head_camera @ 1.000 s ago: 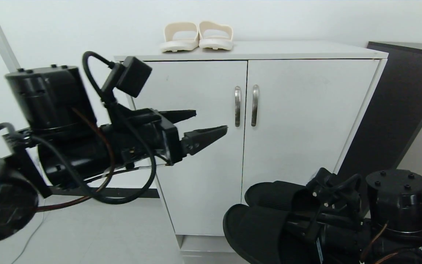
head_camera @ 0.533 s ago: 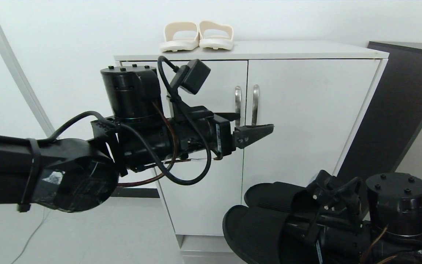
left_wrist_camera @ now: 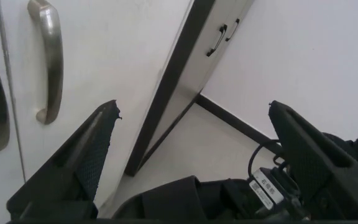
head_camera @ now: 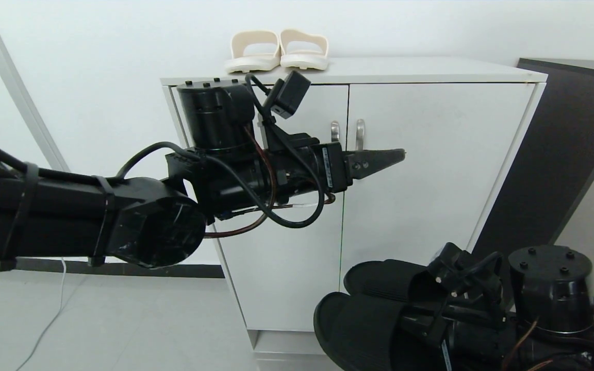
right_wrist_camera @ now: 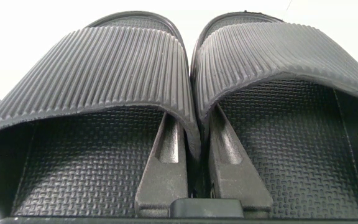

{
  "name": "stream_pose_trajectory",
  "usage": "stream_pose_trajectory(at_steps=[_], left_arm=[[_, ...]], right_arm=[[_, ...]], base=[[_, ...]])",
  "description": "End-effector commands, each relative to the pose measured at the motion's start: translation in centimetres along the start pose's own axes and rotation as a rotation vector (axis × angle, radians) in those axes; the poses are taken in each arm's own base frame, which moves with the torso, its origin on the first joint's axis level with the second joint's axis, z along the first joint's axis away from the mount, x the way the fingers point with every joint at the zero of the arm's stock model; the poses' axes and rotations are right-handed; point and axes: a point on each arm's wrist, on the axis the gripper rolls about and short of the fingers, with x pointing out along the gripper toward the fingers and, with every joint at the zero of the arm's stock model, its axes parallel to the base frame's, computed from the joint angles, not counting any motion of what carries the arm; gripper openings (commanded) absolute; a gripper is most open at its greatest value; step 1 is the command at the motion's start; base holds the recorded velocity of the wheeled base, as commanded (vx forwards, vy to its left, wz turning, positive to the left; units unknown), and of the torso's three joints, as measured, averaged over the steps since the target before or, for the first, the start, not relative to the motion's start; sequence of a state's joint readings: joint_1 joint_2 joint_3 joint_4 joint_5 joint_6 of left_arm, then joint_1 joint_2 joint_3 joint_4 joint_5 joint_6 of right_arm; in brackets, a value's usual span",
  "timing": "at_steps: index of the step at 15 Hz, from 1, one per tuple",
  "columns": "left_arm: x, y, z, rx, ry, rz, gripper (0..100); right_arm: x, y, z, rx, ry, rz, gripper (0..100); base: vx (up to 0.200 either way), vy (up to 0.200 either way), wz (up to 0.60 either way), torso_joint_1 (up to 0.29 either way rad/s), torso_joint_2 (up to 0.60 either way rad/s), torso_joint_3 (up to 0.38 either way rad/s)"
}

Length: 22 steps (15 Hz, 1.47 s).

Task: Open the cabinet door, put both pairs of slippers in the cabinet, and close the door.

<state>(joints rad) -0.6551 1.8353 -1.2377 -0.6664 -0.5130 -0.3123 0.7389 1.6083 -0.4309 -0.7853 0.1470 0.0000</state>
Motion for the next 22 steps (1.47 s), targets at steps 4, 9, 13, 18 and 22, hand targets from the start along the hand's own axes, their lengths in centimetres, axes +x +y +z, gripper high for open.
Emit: stream_pose_trajectory(at_steps=[4,9,13,18,22], left_arm=[[1.6,0.8,0.0,0.006,-0.029,0.062,100],[2.1,0.6,0.3,-0.004,-0.023,0.143,100],[2.1,0.8,0.4,-0.002,-0.023,0.178,100],[3.2,1.7,0.0,0.028,-0.023,0.264,100],[3.8,2.2,-0.4,0.025,-0.014,0.268,100]], right_arm=[[0.4,0.0,-0.2,0.001,0.007,-0.001,0],[0.4,-0.1,-0.2,0.001,0.005,-0.004,0],[0.4,-0.1,-0.2,0.001,0.007,-0.004,0],[0.4,-0.1,-0.2,0.001,0.008,-0.002,0],[0.7,-0.1,-0.5,0.002,0.022,0.001,0]], base=[[0.0,0.0,0.0,0.0,0.0,0.0],[0.0,0.0,0.0,0.0,0.0,0.0],[0.0,0.0,0.0,0.0,0.0,0.0],[0.0,0.0,0.0,0.0,0.0,0.0],[0.0,0.0,0.0,0.0,0.0,0.0]])
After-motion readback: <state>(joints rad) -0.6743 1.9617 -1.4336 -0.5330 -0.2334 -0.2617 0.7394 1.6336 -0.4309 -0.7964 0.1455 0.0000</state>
